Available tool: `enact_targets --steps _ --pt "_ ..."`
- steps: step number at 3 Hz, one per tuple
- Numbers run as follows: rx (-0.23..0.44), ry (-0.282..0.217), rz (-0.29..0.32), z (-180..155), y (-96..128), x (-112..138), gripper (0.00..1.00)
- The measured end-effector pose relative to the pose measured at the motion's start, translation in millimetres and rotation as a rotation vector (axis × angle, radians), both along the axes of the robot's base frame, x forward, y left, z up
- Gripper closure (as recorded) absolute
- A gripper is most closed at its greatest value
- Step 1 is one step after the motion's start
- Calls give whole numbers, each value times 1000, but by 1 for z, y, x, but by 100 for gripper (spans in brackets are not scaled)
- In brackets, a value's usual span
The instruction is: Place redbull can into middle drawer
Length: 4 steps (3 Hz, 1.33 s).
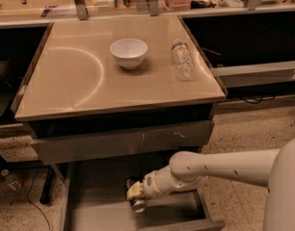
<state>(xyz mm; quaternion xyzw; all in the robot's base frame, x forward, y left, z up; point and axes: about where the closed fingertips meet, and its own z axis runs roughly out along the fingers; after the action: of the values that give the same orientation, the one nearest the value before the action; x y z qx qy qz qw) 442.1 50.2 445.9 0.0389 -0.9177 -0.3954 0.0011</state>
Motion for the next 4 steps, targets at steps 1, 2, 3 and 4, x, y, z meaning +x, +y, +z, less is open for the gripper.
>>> enact_targets --steps 1,2,3,4 --pt "0 0 0 0 0 0 100" --pt "24 -7 -11 -18 12 6 100" --pt "43 -4 -32 -41 21 18 100" --pt "35 -1 -48 -61 27 27 100"
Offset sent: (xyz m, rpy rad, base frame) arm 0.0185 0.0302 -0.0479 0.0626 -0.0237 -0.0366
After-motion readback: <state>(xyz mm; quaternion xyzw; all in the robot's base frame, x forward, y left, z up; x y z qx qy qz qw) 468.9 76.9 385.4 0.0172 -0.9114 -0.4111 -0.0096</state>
